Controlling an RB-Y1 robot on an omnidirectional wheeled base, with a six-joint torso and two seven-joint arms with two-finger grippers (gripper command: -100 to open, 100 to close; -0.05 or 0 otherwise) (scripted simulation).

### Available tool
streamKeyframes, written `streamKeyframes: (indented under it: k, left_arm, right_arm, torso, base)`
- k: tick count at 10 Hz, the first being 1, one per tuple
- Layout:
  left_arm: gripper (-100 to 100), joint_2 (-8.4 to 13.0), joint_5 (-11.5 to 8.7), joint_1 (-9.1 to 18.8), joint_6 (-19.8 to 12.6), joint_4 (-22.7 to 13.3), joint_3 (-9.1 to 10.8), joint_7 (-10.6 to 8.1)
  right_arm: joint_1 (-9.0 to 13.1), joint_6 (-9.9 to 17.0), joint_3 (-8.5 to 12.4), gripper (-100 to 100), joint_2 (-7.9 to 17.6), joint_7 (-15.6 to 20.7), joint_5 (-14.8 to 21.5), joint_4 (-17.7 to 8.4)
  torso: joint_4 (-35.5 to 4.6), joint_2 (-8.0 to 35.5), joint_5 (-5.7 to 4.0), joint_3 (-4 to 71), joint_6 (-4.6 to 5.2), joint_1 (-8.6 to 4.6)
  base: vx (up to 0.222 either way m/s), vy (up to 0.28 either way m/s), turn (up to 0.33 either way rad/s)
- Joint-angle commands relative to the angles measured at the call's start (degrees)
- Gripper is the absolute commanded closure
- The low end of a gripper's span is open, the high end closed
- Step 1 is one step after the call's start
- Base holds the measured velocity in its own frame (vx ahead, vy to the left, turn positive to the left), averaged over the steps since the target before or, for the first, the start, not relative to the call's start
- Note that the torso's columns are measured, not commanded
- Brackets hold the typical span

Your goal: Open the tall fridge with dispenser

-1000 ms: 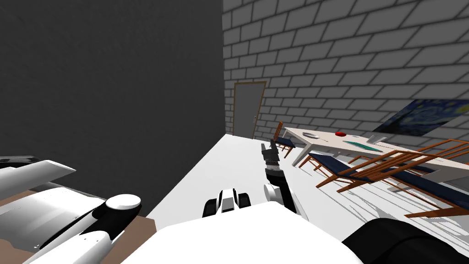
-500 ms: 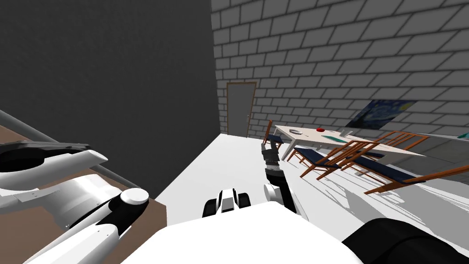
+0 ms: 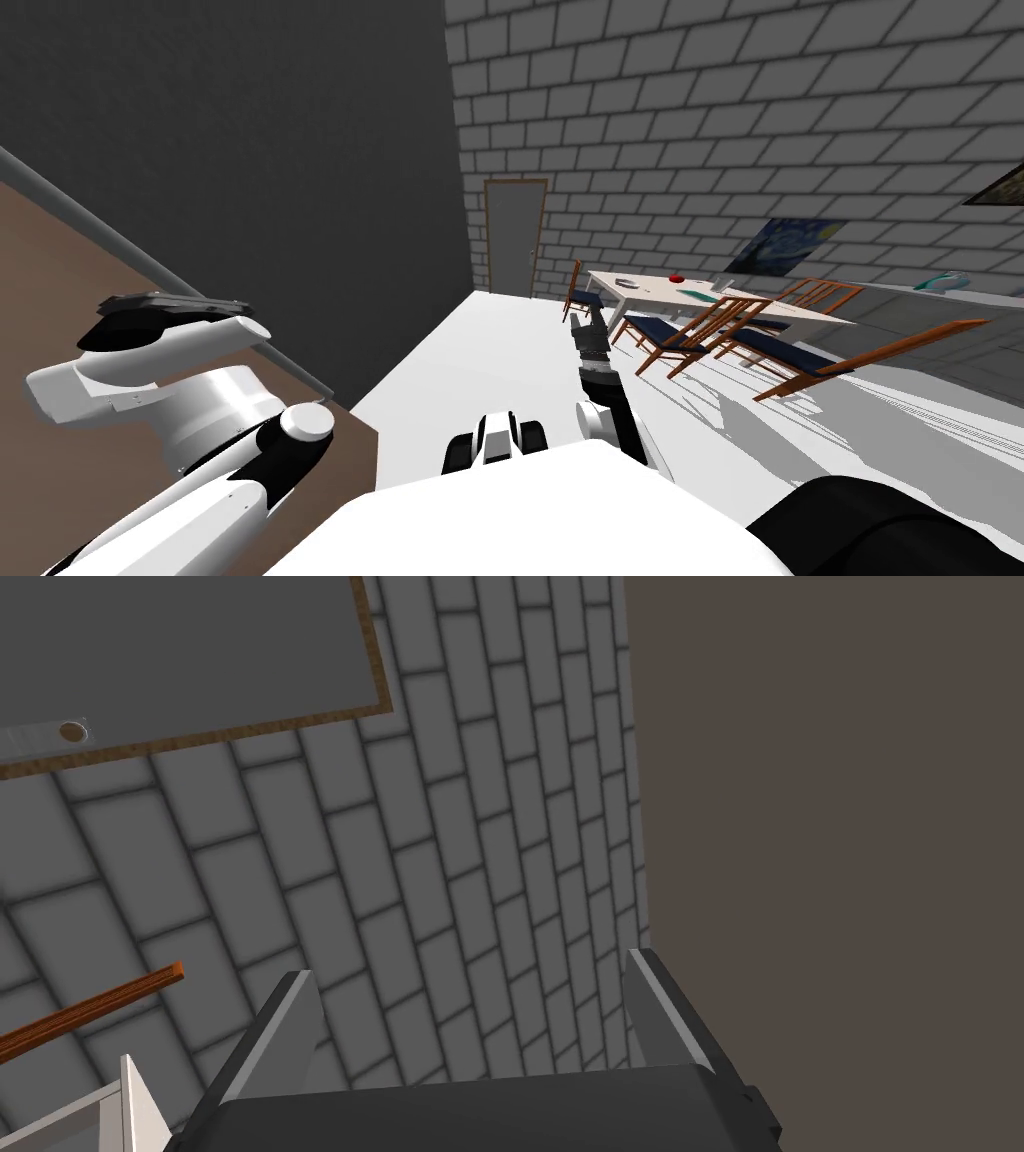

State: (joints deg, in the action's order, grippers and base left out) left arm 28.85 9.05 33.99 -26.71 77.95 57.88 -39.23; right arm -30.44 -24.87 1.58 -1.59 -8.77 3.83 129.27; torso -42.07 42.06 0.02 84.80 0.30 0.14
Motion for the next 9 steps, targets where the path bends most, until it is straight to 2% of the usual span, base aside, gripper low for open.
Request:
streamKeyframes:
  k: [1,2,3,5,6,7,8,9]
  left_arm:
    - [100,-1.75,-1.79,0.96,0.20,-0.52,-3.87,1.00]
    - [100,-1.75,-1.79,0.96,0.20,-0.52,-3.87,1.00]
    - [100,-2.56,-2.96,1.84,0.47,-1.24,-6.33,1.52]
    - [100,-3.36,-4.14,2.73,0.74,-1.96,-8.79,2.05]
    - [-100,-0.71,-2.77,2.96,1.38,-3.98,-6.03,1.47]
    - [-100,0.61,-2.14,3.15,2.13,-5.64,-4.37,1.47]
    - [-100,2.01,-2.14,3.15,2.13,-6.70,-4.37,1.47]
    - [-100,2.09,-2.14,3.15,2.13,-6.70,-4.37,1.47]
  right_arm:
    - [0.01,0.00,-0.01,0,-0.01,0.00,0.00,0.00]
    - [0.01,0.00,-0.01,0,-0.01,0.00,0.00,0.00]
    - [-0.01,0.00,0.00,0,0.00,0.00,0.00,0.00]
    - [0.01,0.00,-0.01,0,-0.01,0.00,0.00,0.00]
    - [0.01,0.00,-0.01,0,0.00,0.00,0.00,0.00]
    - [0.00,0.00,-0.01,0,0.00,0.00,0.00,0.00]
    - [-0.01,0.00,0.01,0,0.01,0.00,0.00,0.00]
    - [-0.02,0.00,0.02,0,0.02,0.00,0.00,0.00]
  torso:
    - [0.03,0.04,0.03,-0.09,0.06,-0.34]
    - [0.07,0.02,0.13,-0.10,-0.19,-0.18]
    - [0.01,-0.13,0.10,-0.01,-0.53,0.12]
    - [0.09,-0.14,0.03,0.02,-0.08,-0.19]
    - [0.10,-0.23,0.01,0.07,-0.13,-0.08]
    - [-0.06,-0.28,0.00,0.12,-0.37,0.28]
    - [-0.11,-0.18,0.06,0.05,-0.24,0.37]
    - [-0.13,-0.13,0.08,0.00,-0.36,0.36]
  base:
    - [-0.221,-0.142,-0.180]
    - [-0.142,-0.124,-0.095]
    - [-0.164,-0.177,-0.089]
    - [-0.195,-0.165,-0.142]
    - [-0.135,-0.086,-0.328]
    - [-0.105,-0.032,-0.348]
    - [-0.061,0.012,-0.143]
    - [-0.008,0.032,-0.014]
